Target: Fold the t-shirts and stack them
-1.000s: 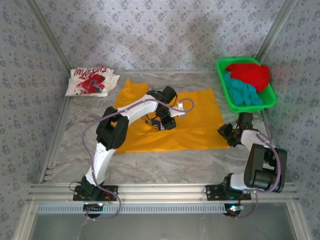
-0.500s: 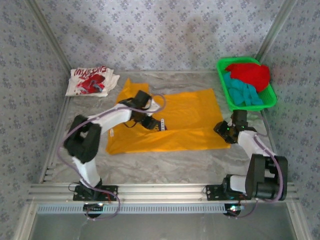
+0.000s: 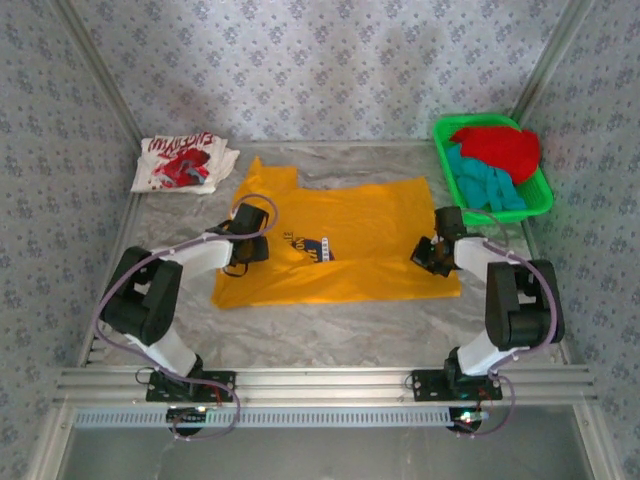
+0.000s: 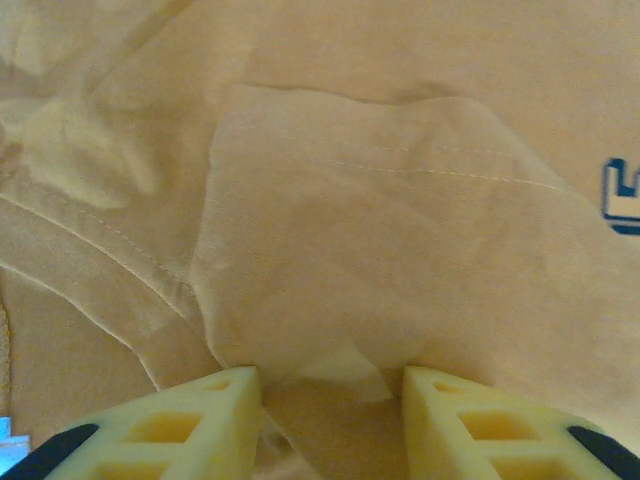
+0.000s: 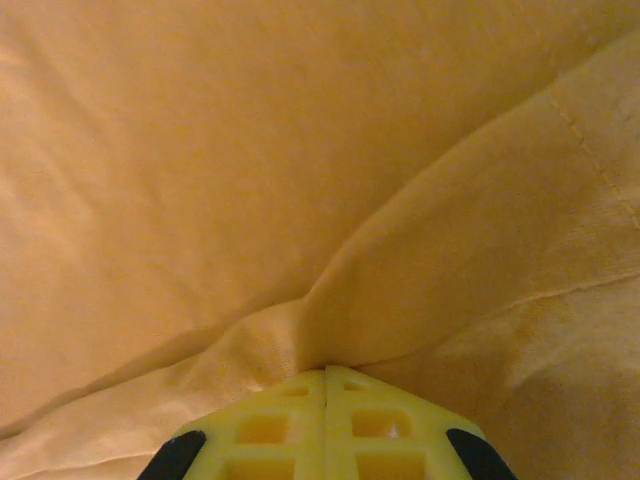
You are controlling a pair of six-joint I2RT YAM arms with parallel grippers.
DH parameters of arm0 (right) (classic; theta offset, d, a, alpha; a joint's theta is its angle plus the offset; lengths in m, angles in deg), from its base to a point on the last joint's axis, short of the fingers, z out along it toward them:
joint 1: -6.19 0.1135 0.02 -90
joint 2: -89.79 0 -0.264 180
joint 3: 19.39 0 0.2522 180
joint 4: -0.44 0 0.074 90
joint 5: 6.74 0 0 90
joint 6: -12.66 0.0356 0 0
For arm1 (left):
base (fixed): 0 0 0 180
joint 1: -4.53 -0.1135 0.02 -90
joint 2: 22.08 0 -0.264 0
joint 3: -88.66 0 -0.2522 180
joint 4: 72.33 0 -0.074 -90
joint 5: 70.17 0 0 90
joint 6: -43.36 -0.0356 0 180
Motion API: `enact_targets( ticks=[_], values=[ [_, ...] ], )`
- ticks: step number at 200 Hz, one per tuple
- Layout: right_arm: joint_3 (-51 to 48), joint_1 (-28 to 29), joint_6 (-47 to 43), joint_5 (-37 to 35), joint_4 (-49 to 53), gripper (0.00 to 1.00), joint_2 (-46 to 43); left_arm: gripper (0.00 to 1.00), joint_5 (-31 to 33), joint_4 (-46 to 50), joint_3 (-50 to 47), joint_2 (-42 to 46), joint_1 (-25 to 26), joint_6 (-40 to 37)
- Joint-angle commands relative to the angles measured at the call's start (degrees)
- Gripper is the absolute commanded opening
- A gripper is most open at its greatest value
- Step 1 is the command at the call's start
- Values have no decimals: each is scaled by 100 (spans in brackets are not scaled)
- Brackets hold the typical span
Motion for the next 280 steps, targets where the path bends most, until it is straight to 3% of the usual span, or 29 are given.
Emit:
enact_targets(
  ticks=[1,63,100,121,141,174,199,217,247,280],
  values=[
    [-133,-118,384,160,-122,2,64,41,156,-290,-93,-162,-156,400],
    [-1351,-453,1194,315,-47,0,-1185,41,-220,-186,-774,112,-287,853],
    [-2163,-429,1676,441,232,1,-2314,41,-150,117,-1207,640,161,1119],
    [-2200,-434,1621,228,542,3,-2797,41,74,516,-1065,889,511,1169],
    [-1763,-443,1301,15,803,6,-3078,42,225,785,-632,1065,495,981],
    [-625,-303,549,-154,793,18,-2783,44,310,920,756,944,147,39],
    [204,-300,7,63,675,23,-1918,48,-506,758,2078,300,-489,-639],
    [640,-366,-146,324,371,26,-1353,59,-579,902,3169,-505,-689,-1245],
    [1365,-394,-377,595,345,27,-650,60,-1133,1680,5689,-2335,-860,-2210],
    [1604,-410,-520,589,317,29,-519,63,-1179,2968,8495,-4257,-1032,-2247]
  ],
)
